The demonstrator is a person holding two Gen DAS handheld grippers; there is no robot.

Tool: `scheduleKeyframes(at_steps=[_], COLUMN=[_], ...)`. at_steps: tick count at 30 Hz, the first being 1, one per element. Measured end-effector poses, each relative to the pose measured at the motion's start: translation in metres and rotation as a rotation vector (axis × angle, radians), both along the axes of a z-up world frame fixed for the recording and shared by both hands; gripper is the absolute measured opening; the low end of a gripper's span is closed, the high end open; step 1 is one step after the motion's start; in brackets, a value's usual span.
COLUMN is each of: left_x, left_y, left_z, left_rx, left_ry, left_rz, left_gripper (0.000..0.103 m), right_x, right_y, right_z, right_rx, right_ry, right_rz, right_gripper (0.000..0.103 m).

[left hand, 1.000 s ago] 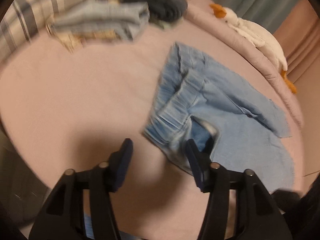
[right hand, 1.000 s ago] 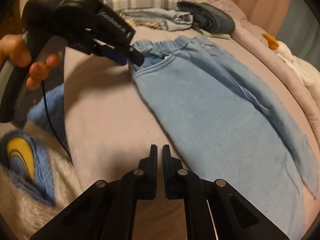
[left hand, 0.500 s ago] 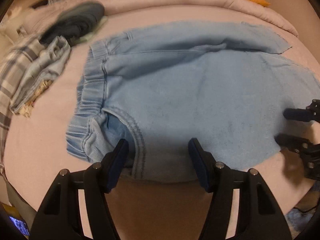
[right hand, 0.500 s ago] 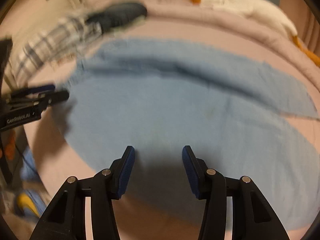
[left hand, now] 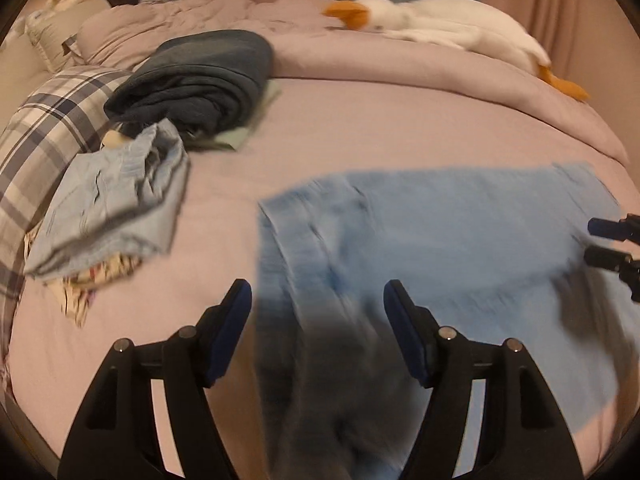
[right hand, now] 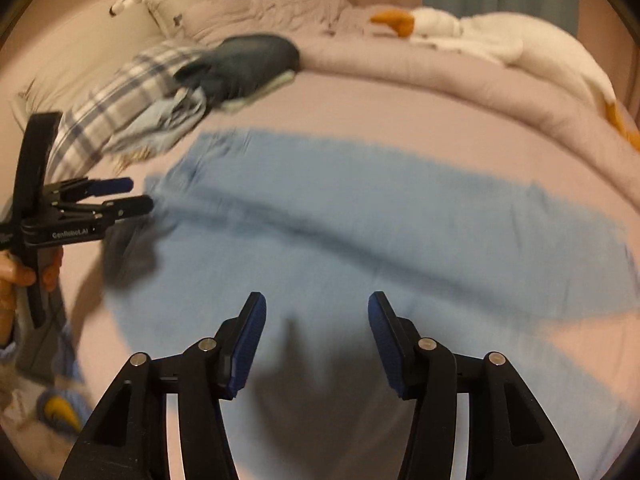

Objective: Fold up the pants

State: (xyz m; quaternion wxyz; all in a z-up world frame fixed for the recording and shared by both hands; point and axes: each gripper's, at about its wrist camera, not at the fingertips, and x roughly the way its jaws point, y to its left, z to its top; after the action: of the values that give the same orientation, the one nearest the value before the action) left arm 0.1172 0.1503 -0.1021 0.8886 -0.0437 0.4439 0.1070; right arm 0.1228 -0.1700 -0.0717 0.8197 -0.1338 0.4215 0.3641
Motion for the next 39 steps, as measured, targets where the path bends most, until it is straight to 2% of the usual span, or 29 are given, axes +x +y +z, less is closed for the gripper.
scheduleKeyframes(at_steps=[5, 8, 11, 14, 16, 17, 19, 20, 21, 22, 23, 25, 27, 29, 31, 32, 34, 36, 39], left_x=[0.042, 0.054, 0.067, 0.074, 0.076, 0.076, 0.076, 0.074, 0.072, 0.072, 0.07, 0.069, 0.074, 0.076, 0.075, 0.071, 0.066, 0.05, 0.025], left_y=[0.031, 0.04, 0.048, 0.056, 0.06, 0.058, 0.06, 0.059, 0.06, 0.06, 0.06, 0.059, 0.058, 0.057, 0.053, 0.052, 0.05, 0.048, 0.043], left_z=[-0.014, -0.021, -0.032, -0.039, -0.039, -0.037, -0.033, -0.033, -0.031, -0.029, -0.027, -0.023, -0.034, -0.04, -0.034, -0.027, -0.015, 0.006, 0.032], left_rx=[-0.034, -0.073, -0.095, -0.167, -0.188, -0.193, -0.23, -0.237, -0.241, -0.242, -0.242, -0.21, -0.204, -0.185, -0.167, -0.163, -0.158, -0.162, -0.149], left_ry=[0.037, 0.057, 0.098, 0.122, 0.123, 0.122, 0.127, 0.128, 0.126, 0.123, 0.116, 0.081, 0.106, 0.116, 0.115, 0.105, 0.082, 0.025, -0.048], left_rz=[-0.003, -0.032, -0.065, -0.103, -0.123, -0.137, -0.148, -0.151, -0.149, -0.144, -0.143, -0.133, -0.113, -0.096, -0.087, -0.087, -0.095, -0.101, -0.119], left_gripper=[0.068, 0.068, 0.068, 0.068, 0.06, 0.042, 0.039, 0.037, 0.036, 0.036, 0.036, 0.036, 0.036, 0.037, 0.037, 0.037, 0.037, 0.037, 0.036], right_x=[0.07, 0.11, 0.142, 0.16, 0.167, 0.17, 0.177, 0.179, 0.179, 0.175, 0.171, 0.157, 0.149, 0.147, 0.145, 0.138, 0.128, 0.122, 0.102], right_y=[0.028, 0.049, 0.072, 0.09, 0.095, 0.096, 0.093, 0.091, 0.091, 0.091, 0.091, 0.095, 0.098, 0.099, 0.105, 0.109, 0.114, 0.11, 0.102], right_z=[-0.007, -0.015, -0.024, -0.036, -0.049, -0.054, -0.056, -0.056, -0.055, -0.053, -0.051, -0.048, -0.041, -0.033, -0.043, -0.054, -0.054, -0.042, -0.01], right_rx=[-0.061, -0.139, -0.217, -0.276, -0.317, -0.325, -0.302, -0.282, -0.269, -0.252, -0.249, -0.292, -0.325, -0.315, -0.358, -0.39, -0.405, -0.384, -0.339], right_ry=[-0.019, -0.027, -0.016, 0.012, 0.049, 0.055, 0.071, 0.107, 0.132, 0.156, 0.162, 0.136, 0.086, 0.014, -0.016, -0.013, -0.058, -0.063, -0.136], right_rz=[0.003, 0.028, 0.095, 0.171, 0.217, 0.232, 0.237, 0.23, 0.231, 0.255, 0.278, 0.32, 0.329, 0.292, 0.269, 0.256, 0.234, 0.201, 0.175], right_gripper=[0.054, 0.054, 0.054, 0.054, 0.059, 0.067, 0.07, 0.065, 0.045, 0.035, 0.013, 0.01, 0.008, 0.007, 0.007, 0.007, 0.007, 0.007, 0.007])
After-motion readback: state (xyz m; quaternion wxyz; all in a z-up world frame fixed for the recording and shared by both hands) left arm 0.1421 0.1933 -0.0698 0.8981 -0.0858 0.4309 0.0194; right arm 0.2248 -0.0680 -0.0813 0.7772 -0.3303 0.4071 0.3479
